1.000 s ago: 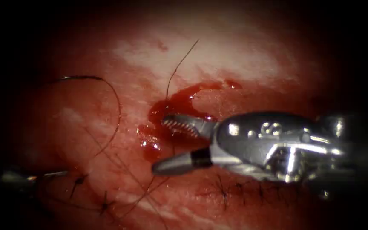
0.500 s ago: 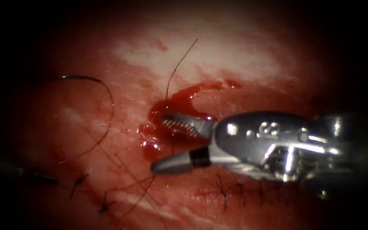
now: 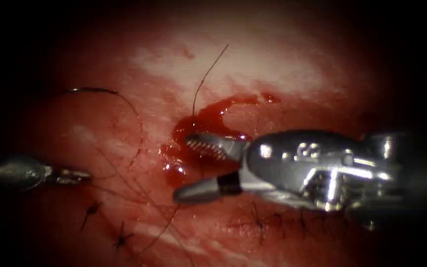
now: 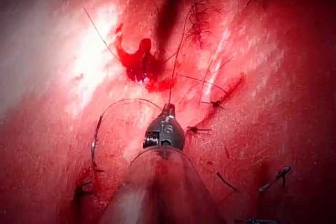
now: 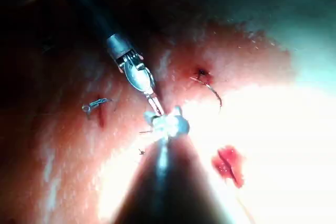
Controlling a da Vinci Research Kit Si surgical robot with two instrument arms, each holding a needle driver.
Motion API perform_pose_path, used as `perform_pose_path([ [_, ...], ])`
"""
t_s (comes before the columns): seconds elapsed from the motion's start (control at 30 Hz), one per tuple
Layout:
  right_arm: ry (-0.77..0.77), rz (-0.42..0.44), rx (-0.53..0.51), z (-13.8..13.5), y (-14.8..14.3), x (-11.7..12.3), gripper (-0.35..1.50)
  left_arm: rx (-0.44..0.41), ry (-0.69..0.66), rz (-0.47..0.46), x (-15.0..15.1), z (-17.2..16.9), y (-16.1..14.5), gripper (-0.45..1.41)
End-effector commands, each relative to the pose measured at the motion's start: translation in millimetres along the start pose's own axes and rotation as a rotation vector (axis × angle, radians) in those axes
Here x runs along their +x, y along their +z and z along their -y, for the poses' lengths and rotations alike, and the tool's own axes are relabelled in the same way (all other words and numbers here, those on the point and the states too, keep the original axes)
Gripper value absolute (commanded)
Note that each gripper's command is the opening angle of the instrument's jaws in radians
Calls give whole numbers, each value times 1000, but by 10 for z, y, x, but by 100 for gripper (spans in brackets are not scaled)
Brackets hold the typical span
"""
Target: Wound Closure
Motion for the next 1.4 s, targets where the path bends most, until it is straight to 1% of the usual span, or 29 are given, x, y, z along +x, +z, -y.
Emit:
perform_pose_path([
  [0.03, -23, 12, -37, -10, -4, 0, 79, -8, -10, -12, 4, 2, 10, -45],
  [0.07, -34, 16, -48, -15, -7, -1, 56, -12, -10, -27, 8, 5, 11, -45],
  [0.1, -34, 17, -52, -18, -9, -3, 15, -12, -8, -36, 11, 7, 11, -45],
  [0.13, -41, 21, -53, -22, -9, -6, -15, -14, -6, -43, 15, 10, 10, -45],
  [0.17, -49, 13, -60, -28, -8, -10, -30, -17, -9, -47, 18, 12, 9, -45],
  [0.2, -57, 7, -73, -33, -5, -13, -35, -18, -13, -60, 21, 15, 8, -45],
  [0.23, -80, -18, -122, -46, 3, -23, -35, -23, -19, -71, 27, 20, 7, -45],
  [0.27, -83, -28, -137, -52, 8, -28, -35, -25, -22, -71, 29, 22, 6, -45],
  [0.3, -98, -36, -161, -64, 21, -40, -35, -24, -28, -79, 34, 27, 4, -45],
  [0.37, -111, -40, -178, -72, 35, -54, -35, -15, -37, -100, 38, 32, 3, -45],
  [0.4, -130, -49, -170, -77, 54, -69, -35, -13, -43, -104, 42, 36, 4, -45],
  [0.47, -146, -43, -150, -79, 73, -83, -35, -8, -50, -108, 48, 41, 7, -45],
  [0.53, -169, -39, -134, -77, 95, -95, -35, 5, -48, -107, 56, 47, 16, -45],
  [0.57, -169, -39, -134, -77, 95, -95, -35, 5, -48, -107, 56, 47, 16, -45],
  [0.8, -171, -47, -99, -59, 102, -91, -35, 35, -54, -119, 59, 73, 42, -45],
  [0.93, -163, -74, -86, -56, 102, -90, -35, 50, -52, -121, 54, 81, 57, -45],
  [0.97, -154, -91, -81, -56, 102, -90, -35, 60, -42, -120, 50, 82, 67, -45],
  [1.03, -150, -109, -80, -56, 102, -90, -35, 69, -44, -118, 46, 81, 77, -45],
  [1.07, -135, -140, -79, -56, 103, -88, -35, 81, -50, -115, 41, 78, 89, -45],
  [1.17, -121, -189, -80, -55, 106, -84, -35, 99, -59, -110, 34, 70, 108, -45],
  [1.23, -117, -232, -84, -52, 112, -77, -35, 116, -70, -105, 25, 57, 133, -45],
  [1.33, -115, -270, -90, -51, 115, -69, -35, 114, -69, -88, 18, 43, 150, -45],
  [1.4, -113, -292, -104, -51, 115, -67, -35, 113, -65, -76, 16, 39, 155, -45],
])
